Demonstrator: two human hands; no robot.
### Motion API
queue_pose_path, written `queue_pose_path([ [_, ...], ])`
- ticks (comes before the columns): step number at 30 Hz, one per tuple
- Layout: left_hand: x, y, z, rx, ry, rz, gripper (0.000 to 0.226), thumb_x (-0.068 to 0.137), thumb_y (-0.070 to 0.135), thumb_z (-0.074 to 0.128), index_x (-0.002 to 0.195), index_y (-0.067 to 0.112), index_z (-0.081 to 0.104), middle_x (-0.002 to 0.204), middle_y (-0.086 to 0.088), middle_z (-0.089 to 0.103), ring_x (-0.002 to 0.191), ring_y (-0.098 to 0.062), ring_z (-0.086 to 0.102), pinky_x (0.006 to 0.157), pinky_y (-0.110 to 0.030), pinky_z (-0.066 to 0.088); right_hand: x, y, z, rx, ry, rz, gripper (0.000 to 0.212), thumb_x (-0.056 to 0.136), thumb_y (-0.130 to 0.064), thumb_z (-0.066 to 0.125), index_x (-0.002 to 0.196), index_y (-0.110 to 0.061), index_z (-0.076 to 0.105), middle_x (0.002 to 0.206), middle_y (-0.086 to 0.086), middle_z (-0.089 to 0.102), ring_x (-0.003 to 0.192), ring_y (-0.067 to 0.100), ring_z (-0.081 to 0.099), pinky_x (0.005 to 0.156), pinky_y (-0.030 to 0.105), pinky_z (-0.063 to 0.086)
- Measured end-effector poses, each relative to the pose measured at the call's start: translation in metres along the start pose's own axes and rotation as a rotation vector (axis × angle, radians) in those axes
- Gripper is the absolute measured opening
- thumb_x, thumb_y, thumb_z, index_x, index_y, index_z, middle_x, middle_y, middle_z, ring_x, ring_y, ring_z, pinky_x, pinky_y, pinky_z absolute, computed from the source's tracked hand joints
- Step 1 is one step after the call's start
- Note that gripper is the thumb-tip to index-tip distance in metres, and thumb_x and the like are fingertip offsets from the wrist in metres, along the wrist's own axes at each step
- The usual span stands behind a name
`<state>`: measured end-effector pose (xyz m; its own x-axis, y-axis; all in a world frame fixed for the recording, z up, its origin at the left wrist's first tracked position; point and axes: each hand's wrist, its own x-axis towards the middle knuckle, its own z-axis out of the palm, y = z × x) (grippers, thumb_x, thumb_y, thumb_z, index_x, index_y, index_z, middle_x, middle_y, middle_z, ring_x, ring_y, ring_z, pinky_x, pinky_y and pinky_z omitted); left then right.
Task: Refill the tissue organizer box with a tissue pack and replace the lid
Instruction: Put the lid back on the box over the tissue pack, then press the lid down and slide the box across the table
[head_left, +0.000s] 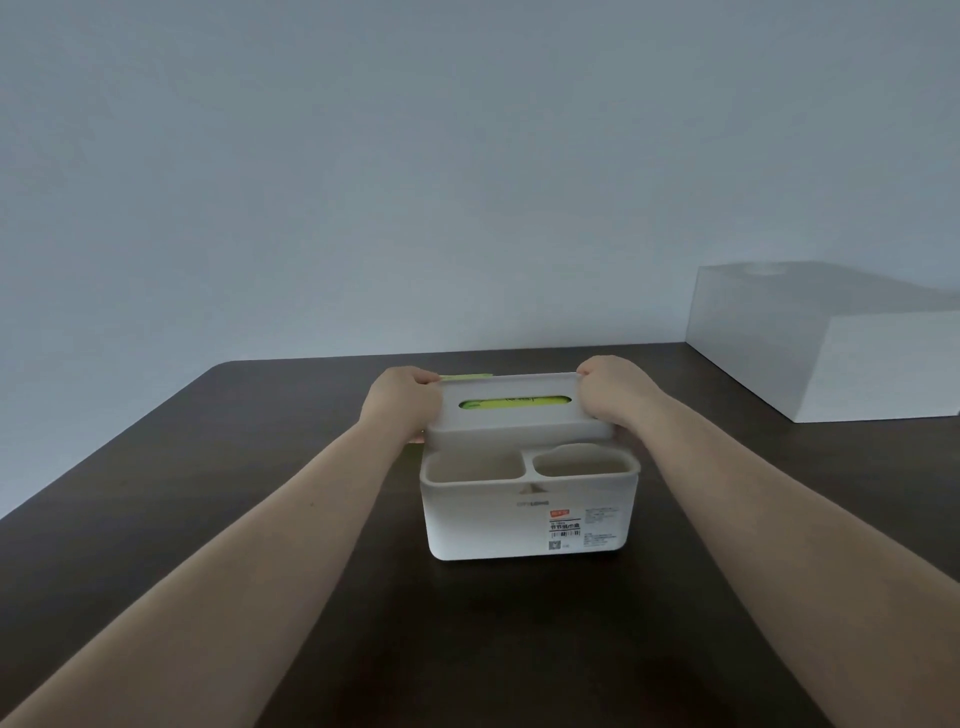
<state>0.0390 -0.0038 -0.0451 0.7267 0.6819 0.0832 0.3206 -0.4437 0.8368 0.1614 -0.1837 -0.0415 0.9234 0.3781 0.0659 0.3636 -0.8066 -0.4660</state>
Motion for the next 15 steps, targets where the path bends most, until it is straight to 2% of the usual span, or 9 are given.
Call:
queue_pose_path([
  [2, -0.002, 0.001, -0.002, 0.122, 0.036, 0.029, 0.030, 0.089, 0.015, 0.045, 0.096, 0.025, 0.071, 0.087, 0.004, 0.063, 0.060, -0.011, 0.054, 0.055, -0.020, 0.045, -0.005, 0.000, -0.001, 0.023, 0.016, 0.016, 0.032, 0.088, -0.004, 0.038, 0.105, -0.005, 0.065, 0.110, 0.014, 0.065, 0.098, 0.032, 0.060, 0.086, 0.037, 0.048],
  [4, -0.006, 0.004, -0.005, 0.222, 0.080, 0.039, 0.022, 0.091, 0.023, 0.046, 0.078, 0.024, 0.064, 0.077, 0.002, 0.061, 0.063, -0.021, 0.056, 0.063, -0.025, 0.045, -0.010, -0.002, -0.003, 0.059, 0.021, 0.035, 0.026, 0.091, -0.013, 0.038, 0.096, -0.007, 0.062, 0.108, 0.013, 0.065, 0.090, 0.030, 0.056, 0.080, 0.035, 0.045],
  [5, -0.009, 0.004, -0.006, 0.231, 0.086, 0.031, 0.029, 0.094, 0.027, 0.044, 0.074, 0.019, 0.062, 0.071, -0.001, 0.060, 0.068, -0.025, 0.056, 0.067, -0.028, 0.047, -0.014, -0.002, -0.004, 0.094, 0.020, 0.040, 0.028, 0.094, -0.020, 0.037, 0.100, -0.007, 0.061, 0.113, 0.013, 0.065, 0.092, 0.030, 0.055, 0.081, 0.035, 0.043],
  [7, -0.019, 0.001, -0.006, 0.196, 0.067, 0.002, 0.043, 0.099, 0.032, 0.035, 0.081, 0.008, 0.065, 0.067, -0.004, 0.056, 0.077, -0.031, 0.059, 0.076, -0.034, 0.050, -0.027, -0.002, -0.004, 0.200, 0.024, 0.051, 0.044, 0.097, -0.034, 0.033, 0.125, -0.006, 0.054, 0.128, 0.012, 0.058, 0.107, 0.031, 0.054, 0.089, 0.037, 0.042],
  [8, -0.027, -0.001, -0.004, 0.174, 0.055, -0.006, 0.046, 0.100, 0.032, 0.030, 0.089, 0.004, 0.066, 0.072, -0.006, 0.057, 0.083, -0.033, 0.060, 0.082, -0.035, 0.049, -0.034, -0.001, -0.002, 0.234, 0.033, 0.049, 0.051, 0.097, -0.039, 0.032, 0.133, -0.007, 0.047, 0.132, 0.012, 0.055, 0.111, 0.030, 0.053, 0.091, 0.038, 0.041],
  [10, -0.043, -0.003, 0.002, 0.139, 0.031, -0.018, 0.049, 0.102, 0.032, 0.025, 0.110, 0.004, 0.065, 0.096, -0.013, 0.064, 0.100, -0.033, 0.058, 0.091, -0.034, 0.043, -0.048, 0.000, 0.003, 0.251, 0.032, 0.023, 0.059, 0.096, -0.048, 0.028, 0.138, -0.010, 0.043, 0.132, 0.010, 0.055, 0.114, 0.029, 0.054, 0.093, 0.040, 0.042],
  [12, -0.057, -0.004, 0.005, 0.100, 0.024, -0.019, 0.052, 0.103, 0.036, 0.023, 0.125, 0.006, 0.059, 0.122, -0.014, 0.061, 0.117, -0.031, 0.055, 0.098, -0.033, 0.038, -0.061, 0.002, 0.008, 0.216, 0.031, -0.011, 0.063, 0.095, -0.053, 0.025, 0.141, -0.013, 0.040, 0.137, 0.010, 0.052, 0.124, 0.030, 0.051, 0.098, 0.042, 0.041],
  [15, -0.065, -0.005, 0.006, 0.091, 0.012, -0.001, 0.054, 0.103, 0.040, 0.021, 0.127, 0.007, 0.056, 0.126, -0.014, 0.060, 0.117, -0.030, 0.054, 0.097, -0.033, 0.038, -0.069, 0.005, 0.012, 0.184, 0.036, -0.054, 0.065, 0.097, -0.054, 0.021, 0.148, -0.014, 0.029, 0.148, 0.011, 0.041, 0.133, 0.031, 0.043, 0.104, 0.045, 0.037],
])
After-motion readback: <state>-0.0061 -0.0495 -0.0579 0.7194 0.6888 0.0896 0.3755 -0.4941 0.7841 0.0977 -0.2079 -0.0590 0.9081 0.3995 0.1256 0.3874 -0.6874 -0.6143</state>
